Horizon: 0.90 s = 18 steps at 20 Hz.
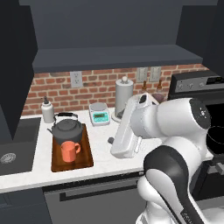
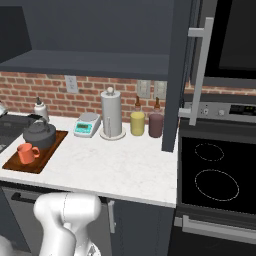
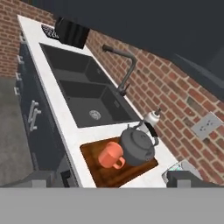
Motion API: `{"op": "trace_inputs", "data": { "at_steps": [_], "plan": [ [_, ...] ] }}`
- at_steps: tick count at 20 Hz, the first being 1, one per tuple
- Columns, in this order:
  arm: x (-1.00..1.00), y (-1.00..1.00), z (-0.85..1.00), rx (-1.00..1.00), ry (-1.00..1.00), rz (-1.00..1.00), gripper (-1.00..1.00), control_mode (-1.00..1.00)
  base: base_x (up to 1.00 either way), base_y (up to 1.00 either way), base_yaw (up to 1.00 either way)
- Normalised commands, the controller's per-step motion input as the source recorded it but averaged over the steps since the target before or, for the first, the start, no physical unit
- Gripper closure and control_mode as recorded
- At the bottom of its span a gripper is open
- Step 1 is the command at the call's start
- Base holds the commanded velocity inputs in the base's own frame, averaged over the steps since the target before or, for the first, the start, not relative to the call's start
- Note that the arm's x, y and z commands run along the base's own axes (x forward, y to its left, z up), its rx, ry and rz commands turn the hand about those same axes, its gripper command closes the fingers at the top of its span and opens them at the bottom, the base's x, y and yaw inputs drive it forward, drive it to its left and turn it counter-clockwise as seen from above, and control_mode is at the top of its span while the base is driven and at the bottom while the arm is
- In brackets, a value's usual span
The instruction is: Pick the kettle from the counter and place it on the tray. Then pick the mug from the cabinet and place it on the tray. Then close the cabinet doors.
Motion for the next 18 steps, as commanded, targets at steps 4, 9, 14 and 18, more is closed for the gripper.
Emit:
{"op": "trace_inputs", "data": {
  "at_steps": [4, 9, 14, 18],
  "plan": [
    [-0.39, 0.09, 0.28, 0.01, -0.08, 0.23, -1.0, -1.0, 0.0, 0.0, 0.0],
    [-0.35, 0.29, 0.33, 0.01, -0.17, 0.31, -1.0, -1.0, 0.0, 0.0, 0.0],
    [-0.35, 0.49, 0.36, 0.0, -0.24, 0.27, -1.0, -1.0, 0.0, 0.0, 0.0],
    [-0.38, 0.55, 0.33, 0.0, -0.42, 0.11, -1.0, -1.0, 0.0, 0.0, 0.0]
  ]
}}
